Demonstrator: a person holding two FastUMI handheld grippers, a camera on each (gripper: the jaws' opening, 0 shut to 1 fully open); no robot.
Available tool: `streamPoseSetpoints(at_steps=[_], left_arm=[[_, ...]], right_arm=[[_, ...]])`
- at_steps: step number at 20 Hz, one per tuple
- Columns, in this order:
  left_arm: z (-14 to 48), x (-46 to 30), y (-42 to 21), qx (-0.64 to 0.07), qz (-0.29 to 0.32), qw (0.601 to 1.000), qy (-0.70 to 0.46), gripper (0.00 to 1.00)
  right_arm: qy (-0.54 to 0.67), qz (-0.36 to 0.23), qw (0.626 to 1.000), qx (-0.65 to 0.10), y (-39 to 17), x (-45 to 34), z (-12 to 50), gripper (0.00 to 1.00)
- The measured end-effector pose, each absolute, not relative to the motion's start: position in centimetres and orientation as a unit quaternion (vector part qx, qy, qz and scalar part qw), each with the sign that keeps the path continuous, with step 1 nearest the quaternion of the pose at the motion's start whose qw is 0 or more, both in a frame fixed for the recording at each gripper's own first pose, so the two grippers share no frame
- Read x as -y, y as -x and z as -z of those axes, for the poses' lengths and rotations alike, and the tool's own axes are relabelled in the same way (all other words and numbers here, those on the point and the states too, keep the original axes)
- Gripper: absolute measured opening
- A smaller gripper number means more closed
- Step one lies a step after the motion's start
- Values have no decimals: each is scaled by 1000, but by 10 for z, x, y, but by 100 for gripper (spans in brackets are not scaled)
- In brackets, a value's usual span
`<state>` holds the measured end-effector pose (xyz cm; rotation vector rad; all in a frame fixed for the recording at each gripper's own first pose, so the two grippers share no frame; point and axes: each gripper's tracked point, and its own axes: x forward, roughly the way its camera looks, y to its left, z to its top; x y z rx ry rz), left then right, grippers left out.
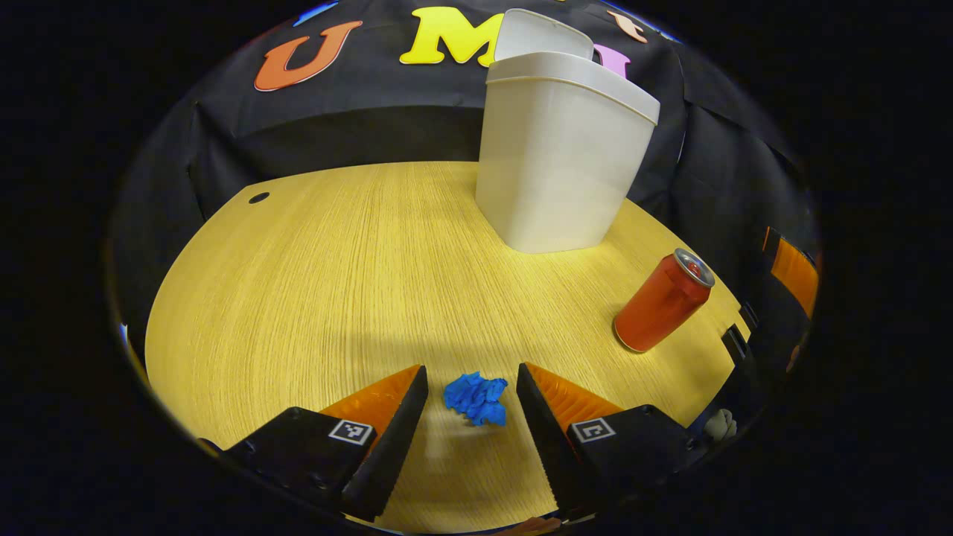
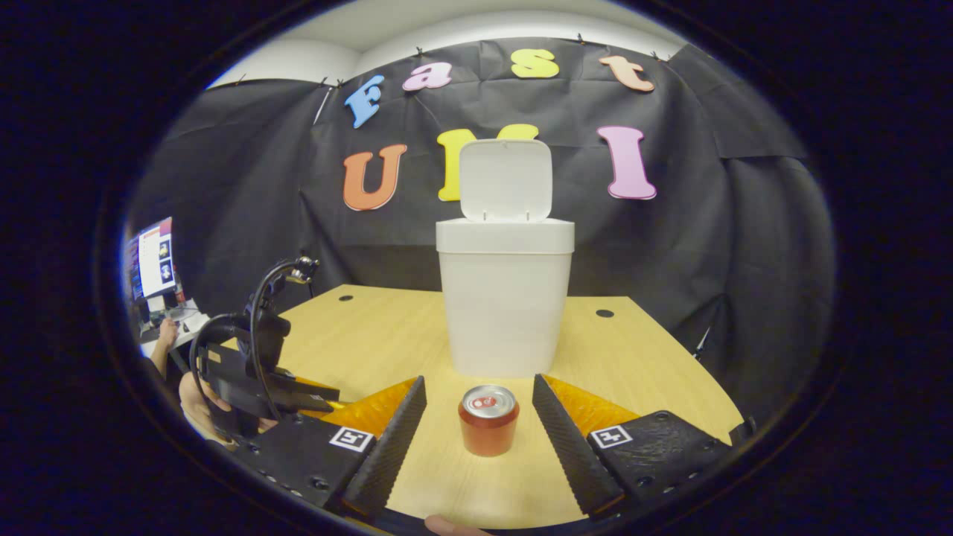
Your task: Press the lid of the desktop garbage bin to open it, pick up the crumpled paper on the desktop and throw it into the bin, then pick up the pop can on the desktop and drop it into the bin, and finally close the garbage bin lid.
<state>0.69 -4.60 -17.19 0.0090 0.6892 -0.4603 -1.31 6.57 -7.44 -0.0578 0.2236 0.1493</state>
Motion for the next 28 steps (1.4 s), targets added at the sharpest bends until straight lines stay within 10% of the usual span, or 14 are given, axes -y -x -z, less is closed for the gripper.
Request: streamPoseSetpoints(at_steps=[18, 28], left_arm=[[181, 34, -12, -350, 199, 915, -21, 45], [139, 31, -3, -304, 206, 930, -7, 43]], right_arm=[[33, -69, 978, -195, -5, -72, 127, 90], [58, -10, 977, -204, -36, -50, 166, 89]])
